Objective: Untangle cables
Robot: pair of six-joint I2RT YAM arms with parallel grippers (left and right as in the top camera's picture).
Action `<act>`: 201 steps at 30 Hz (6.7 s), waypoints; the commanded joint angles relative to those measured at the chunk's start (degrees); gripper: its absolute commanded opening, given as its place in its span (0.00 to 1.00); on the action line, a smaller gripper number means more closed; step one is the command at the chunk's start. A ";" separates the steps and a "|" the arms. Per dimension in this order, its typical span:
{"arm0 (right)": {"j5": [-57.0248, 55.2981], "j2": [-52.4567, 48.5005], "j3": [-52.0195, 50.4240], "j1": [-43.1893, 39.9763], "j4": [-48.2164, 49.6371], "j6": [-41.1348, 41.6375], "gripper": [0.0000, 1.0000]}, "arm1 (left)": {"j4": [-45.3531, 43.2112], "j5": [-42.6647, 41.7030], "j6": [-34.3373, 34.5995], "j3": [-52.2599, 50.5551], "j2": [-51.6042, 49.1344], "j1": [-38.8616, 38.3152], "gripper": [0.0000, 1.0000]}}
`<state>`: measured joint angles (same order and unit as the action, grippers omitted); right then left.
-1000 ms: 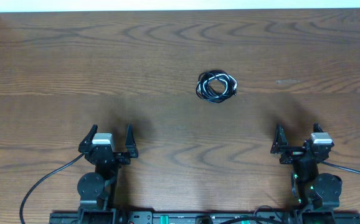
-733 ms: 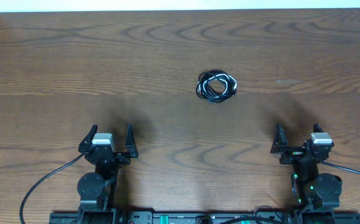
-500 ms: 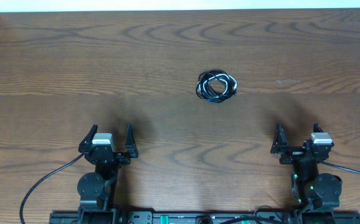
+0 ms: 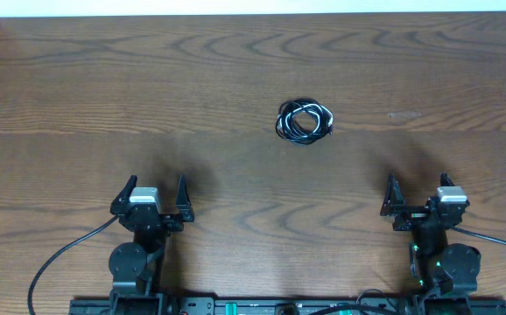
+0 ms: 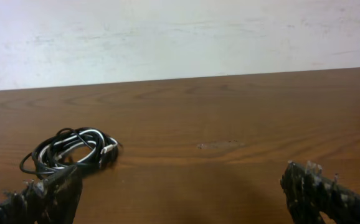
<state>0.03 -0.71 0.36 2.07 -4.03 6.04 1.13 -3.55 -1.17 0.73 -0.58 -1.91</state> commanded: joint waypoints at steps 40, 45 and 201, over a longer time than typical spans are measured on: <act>0.11 0.37 -0.04 0.28 -0.26 -0.33 0.99 | 2.64 -0.96 -0.37 -0.50 0.31 0.35 0.97; 0.11 0.37 -0.04 0.28 -0.26 -0.33 0.99 | 2.64 -0.96 -0.37 -0.50 0.31 0.35 0.97; 4.85 -70.55 65.22 5.33 -44.02 1.68 0.96 | -3.72 -0.02 15.56 67.38 -108.80 -27.98 0.96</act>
<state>4.01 -71.13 64.58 6.98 -47.68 7.09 -1.93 -8.93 11.33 67.35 -107.44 -28.77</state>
